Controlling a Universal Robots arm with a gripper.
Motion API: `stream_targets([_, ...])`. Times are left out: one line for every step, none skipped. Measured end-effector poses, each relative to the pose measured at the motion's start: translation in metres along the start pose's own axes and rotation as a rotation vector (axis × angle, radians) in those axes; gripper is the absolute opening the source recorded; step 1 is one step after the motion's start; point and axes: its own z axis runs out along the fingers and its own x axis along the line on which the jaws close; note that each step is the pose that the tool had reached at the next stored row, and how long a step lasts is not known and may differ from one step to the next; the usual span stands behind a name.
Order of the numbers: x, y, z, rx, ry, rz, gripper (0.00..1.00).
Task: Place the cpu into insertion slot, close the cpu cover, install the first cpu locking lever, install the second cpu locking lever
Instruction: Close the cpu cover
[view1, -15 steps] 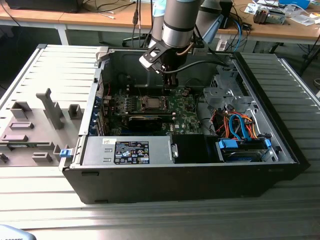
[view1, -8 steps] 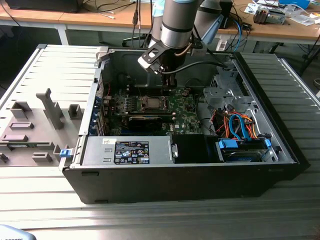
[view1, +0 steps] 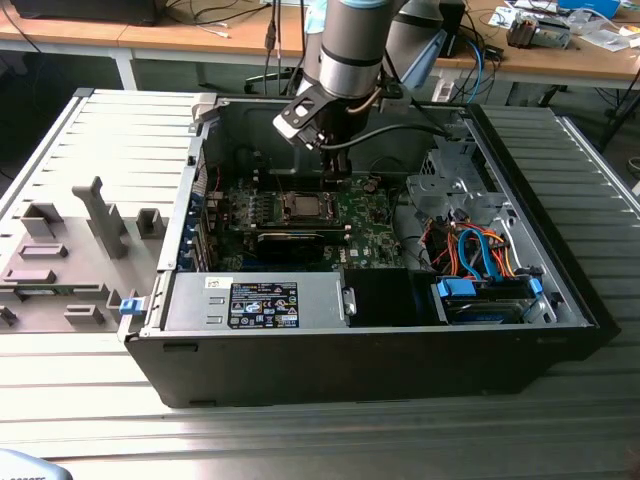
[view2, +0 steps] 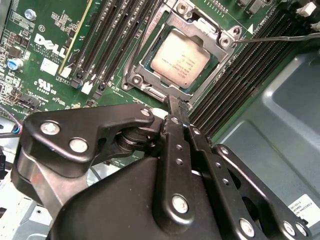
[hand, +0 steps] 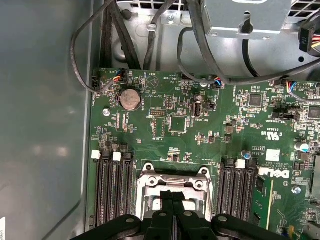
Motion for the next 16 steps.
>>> stream_targets([0.0000,-0.0006,0.0004,-0.0001,0.0001,0.000,0.11])
stream_targets([0.0001,-0.0010,0.0006,0.0000,0.0000,0.000,0.11])
stream_targets([0.0001,-0.0012,0.0009,0.0001,0.0000,0.000,0.11])
stream_targets([0.0001,-0.0017,0.0013,0.0000,0.0000,0.000,0.11])
stream_targets([0.0001,-0.0020,0.0016,0.0000,0.0001,0.000,0.11])
stream_targets([0.0001,-0.0022,0.0019,-0.0001,0.0001,0.000,0.11])
stream_targets([0.0002,-0.0025,0.0023,0.0000,0.0000,0.000,0.11])
stream_targets([0.0002,-0.0028,0.0026,0.0000,0.0000,0.000,0.11])
stream_targets([0.0002,-0.0029,0.0029,0.0000,0.0000,0.000,0.11])
stream_targets([0.0002,-0.0033,0.0035,0.0000,0.0001,0.000,0.11])
stream_targets([0.0002,-0.0035,0.0038,-0.0001,0.0001,0.000,0.11])
stream_targets([0.0002,-0.0038,0.0041,0.0000,0.0001,0.000,0.11])
stream_targets([0.0002,-0.0042,0.0046,0.0000,0.0000,0.000,0.11])
stream_targets([0.0002,-0.0045,0.0049,0.0000,0.0000,0.000,0.11])
stream_targets([0.0003,-0.0047,0.0053,0.0000,0.0000,0.000,0.11])
stream_targets([0.0002,-0.0049,0.0055,0.0000,0.0000,0.000,0.11])
